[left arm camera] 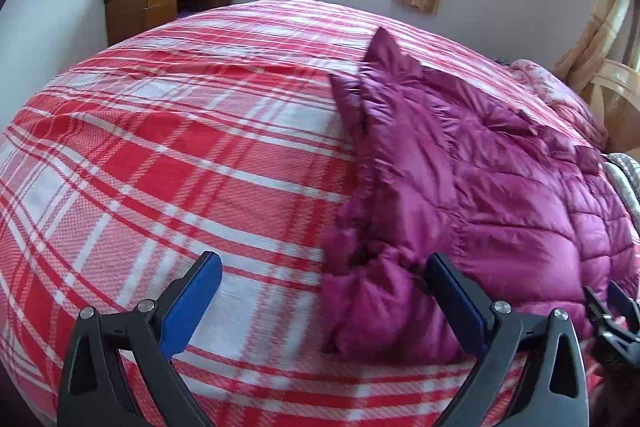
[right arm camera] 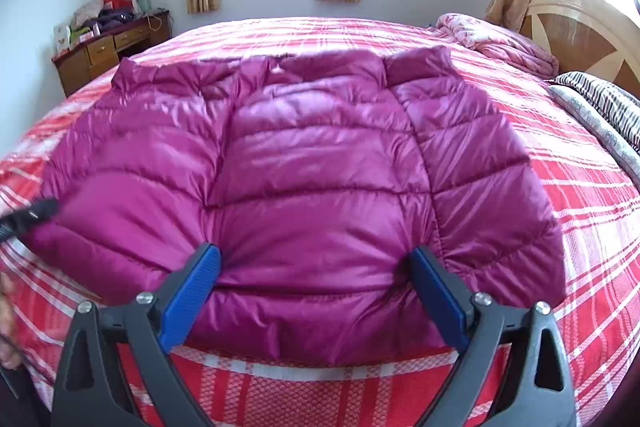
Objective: Fold large clothes
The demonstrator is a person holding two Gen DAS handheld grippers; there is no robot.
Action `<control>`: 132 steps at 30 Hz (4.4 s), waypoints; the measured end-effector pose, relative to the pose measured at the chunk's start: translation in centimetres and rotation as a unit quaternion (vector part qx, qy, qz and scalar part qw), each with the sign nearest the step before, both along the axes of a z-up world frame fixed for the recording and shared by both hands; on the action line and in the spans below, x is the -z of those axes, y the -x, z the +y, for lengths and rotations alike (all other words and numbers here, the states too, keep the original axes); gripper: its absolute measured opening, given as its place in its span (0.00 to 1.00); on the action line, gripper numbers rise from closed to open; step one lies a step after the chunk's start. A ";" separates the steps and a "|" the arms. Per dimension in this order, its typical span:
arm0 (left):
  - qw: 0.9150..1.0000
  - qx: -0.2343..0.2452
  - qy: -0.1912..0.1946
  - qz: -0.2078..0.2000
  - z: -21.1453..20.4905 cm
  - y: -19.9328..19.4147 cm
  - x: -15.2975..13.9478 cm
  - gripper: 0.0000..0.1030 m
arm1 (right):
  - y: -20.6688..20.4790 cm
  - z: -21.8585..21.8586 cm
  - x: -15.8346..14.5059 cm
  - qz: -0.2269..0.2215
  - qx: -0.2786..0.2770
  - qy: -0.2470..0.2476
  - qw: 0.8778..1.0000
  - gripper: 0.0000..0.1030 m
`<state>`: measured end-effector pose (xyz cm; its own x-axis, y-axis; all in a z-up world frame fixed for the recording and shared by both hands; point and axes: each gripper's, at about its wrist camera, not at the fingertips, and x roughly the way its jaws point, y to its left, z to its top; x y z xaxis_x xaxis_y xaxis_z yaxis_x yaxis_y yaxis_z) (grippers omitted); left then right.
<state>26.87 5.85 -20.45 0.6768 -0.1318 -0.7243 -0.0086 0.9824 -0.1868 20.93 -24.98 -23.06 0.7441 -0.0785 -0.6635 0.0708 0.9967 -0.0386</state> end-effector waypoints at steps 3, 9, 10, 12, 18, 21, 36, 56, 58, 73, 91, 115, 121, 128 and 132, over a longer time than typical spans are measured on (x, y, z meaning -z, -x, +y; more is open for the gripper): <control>1.000 0.005 0.024 -0.005 -0.3 0.2 0.4 0.99 | 0.0 0.1 0.8 -0.002 0.002 0.002 1.000 0.97; 0.993 0.047 0.106 -0.003 -0.6 0.9 0.3 0.54 | 0.4 -0.3 1.2 -0.013 -0.003 -0.005 1.000 0.99; 0.991 0.061 0.116 -0.001 -0.8 0.7 0.4 0.35 | 0.5 -0.3 1.2 -0.015 -0.002 -0.005 1.000 0.99; 0.987 0.081 0.140 0.006 -0.9 0.2 0.5 0.17 | 0.7 -0.3 1.3 -0.019 -0.002 -0.007 1.000 0.99; 0.985 0.129 0.099 -0.064 -2.9 1.5 -5.2 0.07 | 0.9 -0.8 0.9 -0.013 -0.004 -0.026 1.000 0.99; 0.975 0.174 0.084 -0.111 -5.4 2.7 -9.4 0.07 | 0.8 -0.9 0.7 -0.007 -0.004 -0.033 0.999 0.97; 0.904 0.406 0.010 -0.136 -23.5 4.6 -11.1 0.07 | 4.7 -7.9 -1.6 0.012 0.013 -0.192 0.981 0.83; 0.854 0.483 -0.101 -0.165 -28.1 6.8 -3.6 0.29 | 3.1 -16.0 -2.9 -0.030 0.050 -0.299 0.953 0.57; 0.853 0.484 -0.107 -0.164 -27.9 7.1 -3.6 0.35 | 2.6 -16.3 -2.0 -0.015 0.059 -0.304 0.951 0.57; 0.891 0.399 -0.089 -0.198 -22.5 5.9 -7.1 0.82 | 2.9 -16.1 -0.6 0.005 0.076 -0.274 0.959 0.53; 0.910 0.360 -0.112 -0.173 -25.2 1.1 -5.6 0.90 | 5.8 -13.9 -6.0 -0.078 0.115 -0.174 0.975 0.54; 0.942 0.263 -0.143 -0.152 -27.8 -7.2 -5.4 0.91 | 4.0 -14.2 -8.2 -0.040 0.083 -0.139 0.986 0.73; 0.947 0.266 -0.117 -0.138 -27.5 -7.4 -5.1 0.91 | -0.4 -14.8 -10.9 -0.063 0.068 -0.139 0.986 0.73; 0.944 0.274 -0.113 -0.141 -27.3 -7.0 -5.5 0.91 | -7.9 -15.3 -8.4 0.005 0.026 -0.180 0.983 0.30; 0.943 0.270 -0.114 -0.158 -26.8 -6.7 -6.9 0.91 | -5.8 -16.4 -8.0 -0.014 0.013 -0.221 0.975 0.09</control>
<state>33.53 -20.93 -13.58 0.7428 -0.3831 -0.5490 0.5241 0.8430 0.1209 26.75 -41.34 -15.05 0.7637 0.1908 -0.6167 0.0918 0.9135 0.3963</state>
